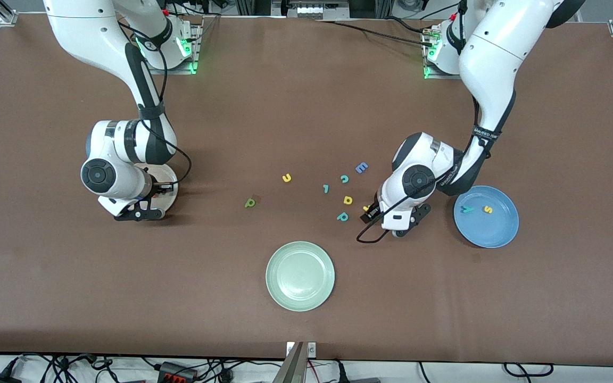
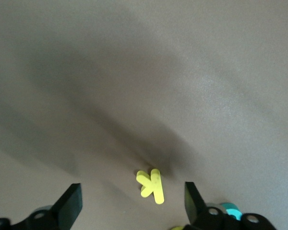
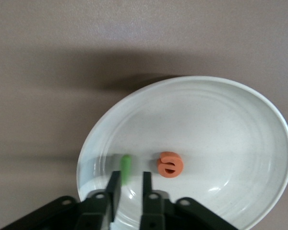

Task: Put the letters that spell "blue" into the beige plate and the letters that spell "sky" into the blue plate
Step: 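Place the l on the beige plate while the left gripper grasps the k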

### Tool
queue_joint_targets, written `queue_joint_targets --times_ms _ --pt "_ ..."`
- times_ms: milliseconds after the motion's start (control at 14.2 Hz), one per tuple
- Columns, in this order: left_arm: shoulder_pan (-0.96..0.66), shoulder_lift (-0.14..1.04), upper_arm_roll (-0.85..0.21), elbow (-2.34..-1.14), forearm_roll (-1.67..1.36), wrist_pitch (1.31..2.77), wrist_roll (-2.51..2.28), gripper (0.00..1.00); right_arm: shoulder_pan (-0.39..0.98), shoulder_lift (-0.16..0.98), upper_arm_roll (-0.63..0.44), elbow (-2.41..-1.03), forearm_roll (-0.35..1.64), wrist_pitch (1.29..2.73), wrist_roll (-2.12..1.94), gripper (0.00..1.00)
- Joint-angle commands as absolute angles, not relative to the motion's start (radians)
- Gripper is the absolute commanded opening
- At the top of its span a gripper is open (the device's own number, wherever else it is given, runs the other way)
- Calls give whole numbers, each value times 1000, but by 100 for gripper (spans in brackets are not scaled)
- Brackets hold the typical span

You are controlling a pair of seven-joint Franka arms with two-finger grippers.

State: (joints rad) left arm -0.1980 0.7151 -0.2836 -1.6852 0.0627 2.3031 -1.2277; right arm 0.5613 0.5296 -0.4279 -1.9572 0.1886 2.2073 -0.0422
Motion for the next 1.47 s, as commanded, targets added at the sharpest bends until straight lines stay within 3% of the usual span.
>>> queue_joint_targets --times_ms 0,421,702,842,982,1053,1404 --pt "-221 732 -278 -1692 66 2341 -1229 66 577 511 -422 -1942 199 2195 -20 100" --pt "-235 752 -278 -1687 69 2375 -1226 58 675 586 -413 -1731 239 2203 113 100" --pt "-235 750 -278 -1689 69 2375 -1223 23 779 670 -407 -1655 232 2249 94 100" --pt "-235 750 -278 -1687 69 2373 -1223 10 836 716 -403 -1611 280 2272 159 100" --pt "-222 742 -276 -1686 69 2361 -1212 9 850 742 -402 -1598 363 2273 289 96" --pt "-216 738 -270 -1680 69 2333 -1174 9 853 745 -402 -1598 370 2273 351 84" --pt "-131 652 -255 -1672 71 2088 -928 9 867 779 -402 -1598 373 2272 590 72"
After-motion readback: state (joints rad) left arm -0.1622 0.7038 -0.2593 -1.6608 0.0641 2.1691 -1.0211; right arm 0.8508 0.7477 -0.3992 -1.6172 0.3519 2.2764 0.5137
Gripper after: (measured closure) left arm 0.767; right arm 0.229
